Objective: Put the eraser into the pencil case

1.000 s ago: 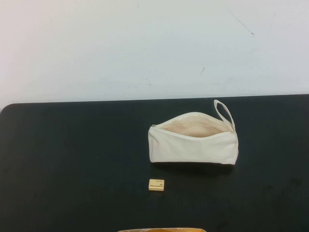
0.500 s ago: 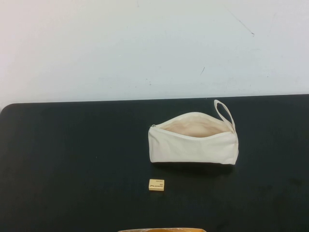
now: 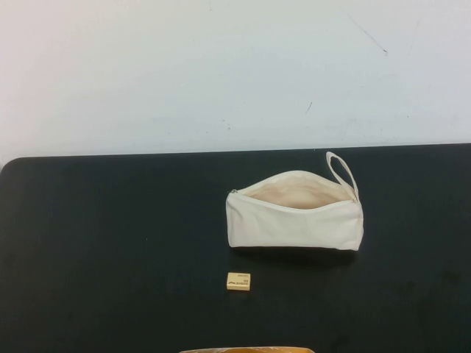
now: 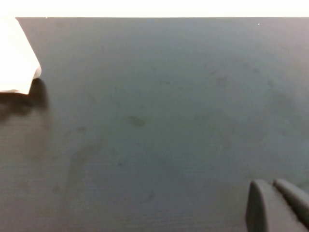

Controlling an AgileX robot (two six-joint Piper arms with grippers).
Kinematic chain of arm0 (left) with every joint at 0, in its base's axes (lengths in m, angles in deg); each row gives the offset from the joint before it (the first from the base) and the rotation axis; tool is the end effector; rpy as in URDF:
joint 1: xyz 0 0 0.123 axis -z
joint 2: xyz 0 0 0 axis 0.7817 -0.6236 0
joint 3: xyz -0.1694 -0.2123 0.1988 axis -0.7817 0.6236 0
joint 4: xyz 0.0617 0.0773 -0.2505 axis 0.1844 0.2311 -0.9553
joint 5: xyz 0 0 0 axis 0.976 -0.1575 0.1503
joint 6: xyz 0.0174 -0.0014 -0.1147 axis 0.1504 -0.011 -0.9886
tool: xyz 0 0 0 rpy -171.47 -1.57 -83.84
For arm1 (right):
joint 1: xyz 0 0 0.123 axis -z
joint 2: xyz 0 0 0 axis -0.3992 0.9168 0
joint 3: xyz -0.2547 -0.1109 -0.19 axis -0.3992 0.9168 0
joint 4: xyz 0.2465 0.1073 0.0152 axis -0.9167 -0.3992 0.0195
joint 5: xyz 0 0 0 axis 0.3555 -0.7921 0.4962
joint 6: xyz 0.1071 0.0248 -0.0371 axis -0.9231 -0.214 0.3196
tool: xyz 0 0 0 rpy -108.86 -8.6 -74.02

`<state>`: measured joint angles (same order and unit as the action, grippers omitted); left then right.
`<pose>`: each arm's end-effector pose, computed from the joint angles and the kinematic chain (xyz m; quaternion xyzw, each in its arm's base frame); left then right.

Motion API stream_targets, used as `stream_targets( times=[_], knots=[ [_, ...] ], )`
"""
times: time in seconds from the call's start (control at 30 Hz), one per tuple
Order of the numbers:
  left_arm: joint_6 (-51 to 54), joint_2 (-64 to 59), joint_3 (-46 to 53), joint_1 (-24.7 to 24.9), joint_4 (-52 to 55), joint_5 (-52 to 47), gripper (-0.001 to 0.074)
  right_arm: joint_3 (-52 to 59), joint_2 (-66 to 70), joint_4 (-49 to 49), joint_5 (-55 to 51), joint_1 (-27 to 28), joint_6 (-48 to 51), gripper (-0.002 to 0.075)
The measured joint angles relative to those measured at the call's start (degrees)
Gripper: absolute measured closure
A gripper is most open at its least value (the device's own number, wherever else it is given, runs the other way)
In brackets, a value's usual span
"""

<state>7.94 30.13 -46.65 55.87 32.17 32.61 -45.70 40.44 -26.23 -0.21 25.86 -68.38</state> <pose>0.0389 -0.0040 0.2417 -0.0034 0.5562 -0.0775 0.8274 0.0428 -0.0043 0.1657 0.0058 0.8004 -0.0335 0.5985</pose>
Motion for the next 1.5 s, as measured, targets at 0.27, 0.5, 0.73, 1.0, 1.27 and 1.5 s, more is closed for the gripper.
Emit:
stream_targets(
  times=[0.27, 0.5, 0.73, 1.0, 1.27, 1.5],
  knots=[
    [-8.14, 0.0, 0.0, 0.0, -1.27, 4.03, 0.0738, 0.0, 0.0, 0.0, 0.0, 0.0, 0.0, 0.0727],
    [-19.13, 0.0, -7.94, 0.0, -1.62, -8.68, 0.0738, 0.0, 0.0, 0.0, 0.0, 0.0, 0.0, 0.0727],
    [-17.34, -2.75, -26.93, 0.0, -0.89, -35.34, 0.0738, 0.0, 0.0, 0.0, 0.0, 0.0, 0.0, 0.0727],
    [-3.91, -12.26, -39.71, 0.0, -7.91, -59.91, 0.0738, 0.0, 0.0, 0.0, 0.0, 0.0, 0.0, 0.0727],
    [-0.16, -19.71, -36.99, 0.0, -18.89, -63.58, 0.0738, 0.0, 0.0, 0.0, 0.0, 0.0, 0.0, 0.0727],
    [7.45, -35.9, -41.83, 0.0, -25.27, -70.59, 0.0738, 0.0, 0.0, 0.0, 0.0, 0.0, 0.0, 0.0727]
  ],
)
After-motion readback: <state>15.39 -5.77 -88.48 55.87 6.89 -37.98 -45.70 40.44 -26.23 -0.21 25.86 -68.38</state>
